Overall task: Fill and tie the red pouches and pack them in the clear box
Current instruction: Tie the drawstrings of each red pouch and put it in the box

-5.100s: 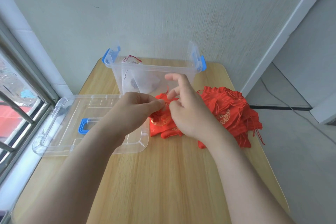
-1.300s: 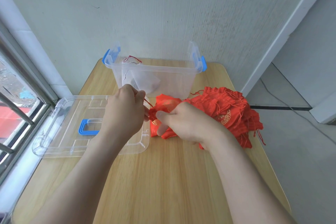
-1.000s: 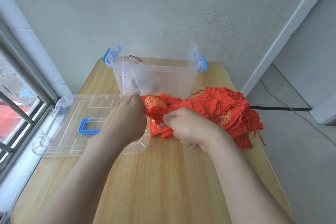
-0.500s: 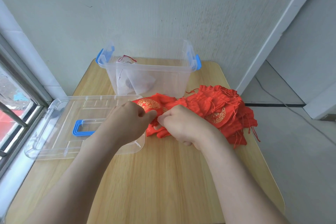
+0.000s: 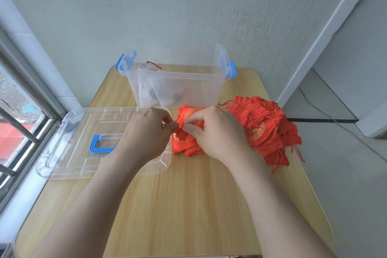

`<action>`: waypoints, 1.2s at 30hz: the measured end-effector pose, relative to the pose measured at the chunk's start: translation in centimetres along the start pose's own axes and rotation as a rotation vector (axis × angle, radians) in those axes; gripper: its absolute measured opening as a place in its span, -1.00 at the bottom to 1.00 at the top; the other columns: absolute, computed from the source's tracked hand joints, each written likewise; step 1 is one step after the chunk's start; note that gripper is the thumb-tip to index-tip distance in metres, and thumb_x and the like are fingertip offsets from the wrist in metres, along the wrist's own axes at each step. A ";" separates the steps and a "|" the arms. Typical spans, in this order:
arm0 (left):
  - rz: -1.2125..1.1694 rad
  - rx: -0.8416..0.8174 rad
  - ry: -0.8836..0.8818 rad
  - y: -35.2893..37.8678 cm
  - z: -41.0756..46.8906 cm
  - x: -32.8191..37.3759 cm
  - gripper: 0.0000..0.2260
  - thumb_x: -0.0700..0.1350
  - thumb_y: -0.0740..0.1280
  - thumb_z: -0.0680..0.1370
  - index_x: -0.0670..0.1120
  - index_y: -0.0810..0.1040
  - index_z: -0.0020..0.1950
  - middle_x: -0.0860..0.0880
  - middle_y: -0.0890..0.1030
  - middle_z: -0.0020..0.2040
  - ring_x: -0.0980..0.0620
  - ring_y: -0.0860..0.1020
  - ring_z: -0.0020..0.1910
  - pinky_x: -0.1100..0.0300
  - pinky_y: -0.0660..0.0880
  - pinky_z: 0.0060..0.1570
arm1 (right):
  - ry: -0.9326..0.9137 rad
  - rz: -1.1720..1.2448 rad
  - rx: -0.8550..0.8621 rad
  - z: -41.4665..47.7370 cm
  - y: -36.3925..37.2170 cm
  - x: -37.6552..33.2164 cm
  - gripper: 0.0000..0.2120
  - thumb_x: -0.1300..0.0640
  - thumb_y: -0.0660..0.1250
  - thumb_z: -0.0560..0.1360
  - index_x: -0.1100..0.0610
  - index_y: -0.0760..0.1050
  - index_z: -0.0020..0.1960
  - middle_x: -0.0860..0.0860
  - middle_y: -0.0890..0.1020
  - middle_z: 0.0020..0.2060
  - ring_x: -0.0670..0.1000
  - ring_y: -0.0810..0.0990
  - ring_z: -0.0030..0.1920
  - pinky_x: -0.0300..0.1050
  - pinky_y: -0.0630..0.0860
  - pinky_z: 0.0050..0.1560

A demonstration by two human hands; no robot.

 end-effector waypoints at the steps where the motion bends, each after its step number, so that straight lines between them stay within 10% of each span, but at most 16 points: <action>1: 0.003 -0.022 0.001 0.3 -0.1 -0.1 -0.77 0.04 0.39 0.65 -0.02 0.65 -0.14 0.08 0.51 -0.37 0.14 0.48 -0.32 0.23 0.31 -0.32 | 0.012 -0.030 -0.014 0.0 0.3 0.2 -0.91 -0.15 0.47 0.57 -0.23 0.73 0.04 -0.18 0.75 -0.08 0.01 0.69 0.01 -0.02 0.62 -0.05; 9: 0.012 0.013 0.143 0.6 -0.3 1.1 -0.79 -0.04 0.40 0.61 -0.07 0.63 -0.19 0.06 0.64 -0.27 0.10 0.56 -0.21 0.27 0.46 -0.12 | 0.040 -0.074 -0.108 -0.1 1.7 0.8 -0.94 -0.10 0.47 0.56 -0.22 0.72 -0.02 -0.18 0.75 -0.22 -0.04 0.71 -0.02 -0.04 0.65 -0.05; 20: -0.740 -0.095 -0.302 2.0 -1.6 -1.4 -0.76 -0.08 0.51 0.59 -0.22 0.61 -0.14 -0.13 0.67 -0.37 0.00 0.66 -0.38 0.10 0.70 -0.20 | 0.033 0.124 -0.185 0.1 2.4 0.7 -0.92 -0.07 0.48 0.49 -0.16 0.73 -0.17 -0.23 0.71 -0.37 -0.17 0.70 -0.22 0.04 0.67 0.03; 28: -0.804 -0.147 -0.262 1.8 -1.6 -1.0 -0.70 -0.02 0.49 0.61 -0.26 0.58 -0.02 -0.11 0.65 -0.23 0.00 0.60 -0.37 0.06 0.69 -0.24 | 0.068 0.503 -0.110 0.2 0.8 0.7 -0.95 0.18 0.56 0.52 0.07 0.72 -0.03 -0.13 0.46 -0.53 -0.18 0.43 -0.60 -0.37 0.35 -0.55; 33: -0.916 -0.180 -0.312 1.8 -1.6 -1.6 -0.64 0.02 0.53 0.53 -0.30 0.67 0.03 -0.11 0.67 -0.29 0.03 0.66 -0.31 0.12 0.69 -0.16 | 0.014 0.540 -0.129 0.7 1.4 0.1 -0.91 0.09 0.60 0.51 -0.02 0.76 0.01 -0.13 0.74 -0.04 -0.31 0.64 0.02 -0.33 0.60 -0.05; 36: -0.970 -0.257 -0.310 1.8 -1.8 -1.1 -0.64 0.03 0.50 0.54 -0.28 0.71 0.08 -0.16 0.75 -0.11 0.08 0.67 -0.27 0.19 0.68 -0.15 | -0.025 0.424 -0.026 1.1 0.8 0.0 -0.93 0.06 0.62 0.48 -0.06 0.76 -0.06 -0.13 0.76 -0.15 -0.19 0.72 -0.03 -0.18 0.66 0.13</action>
Point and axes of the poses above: each hand's wrist, its own z-axis towards the middle knuckle, its own y-axis out of the palm, x = y × z, the point moved 10 cm from there along z, towards the middle knuckle
